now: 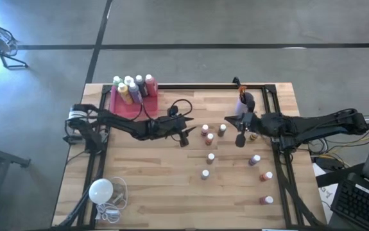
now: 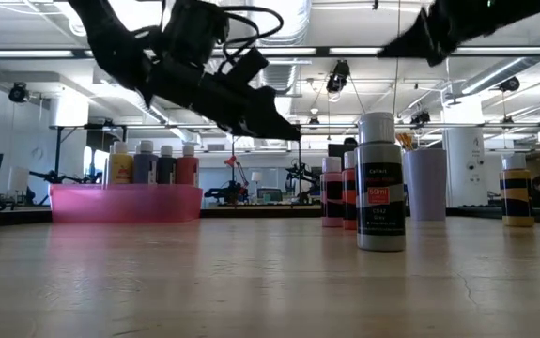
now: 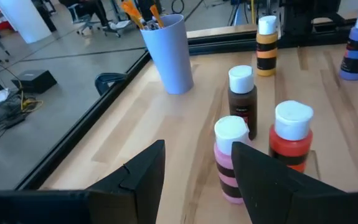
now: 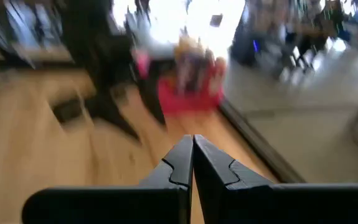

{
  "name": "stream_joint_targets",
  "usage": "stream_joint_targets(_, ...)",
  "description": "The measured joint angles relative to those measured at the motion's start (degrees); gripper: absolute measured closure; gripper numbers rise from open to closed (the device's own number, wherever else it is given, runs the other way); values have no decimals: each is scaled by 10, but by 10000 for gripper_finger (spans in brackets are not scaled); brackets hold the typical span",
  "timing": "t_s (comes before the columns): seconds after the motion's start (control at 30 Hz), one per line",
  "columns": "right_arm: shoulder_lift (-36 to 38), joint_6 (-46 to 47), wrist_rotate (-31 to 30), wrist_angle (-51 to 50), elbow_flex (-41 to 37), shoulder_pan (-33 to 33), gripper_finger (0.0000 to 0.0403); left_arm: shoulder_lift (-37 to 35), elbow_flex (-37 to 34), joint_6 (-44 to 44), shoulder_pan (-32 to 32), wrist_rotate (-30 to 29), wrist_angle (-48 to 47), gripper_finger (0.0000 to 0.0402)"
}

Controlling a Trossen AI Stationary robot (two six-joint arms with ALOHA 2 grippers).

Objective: Pick & Place Paint Supplies
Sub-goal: Put the small brown paint bottle into the pink bin

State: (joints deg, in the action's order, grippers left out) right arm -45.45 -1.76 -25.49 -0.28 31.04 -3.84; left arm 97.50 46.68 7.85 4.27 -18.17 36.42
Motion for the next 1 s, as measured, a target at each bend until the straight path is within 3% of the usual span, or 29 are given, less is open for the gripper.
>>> stream_joint_targets(0.2, -43, 40, -16, -42, -1, 2, 385, -62, -12, -7, 0, 0, -92, 211)
stream_joint_targets(0.47, -101, 63, -12, -37, 10, 5, 322, -135, -42, -27, 1, -38, -126, 211)
stream_joint_targets(0.7, -163, 97, 66, -36, 38, 35, 264, -198, -92, -63, 1, -124, -123, 211)
stream_joint_targets(0.87, -211, 104, 118, -40, 63, 61, 234, -224, -109, -64, 1, -124, -118, 211)
stream_joint_targets(1.0, -248, 103, 127, -57, 91, 70, 216, -228, -113, -64, 1, -124, -119, 211)
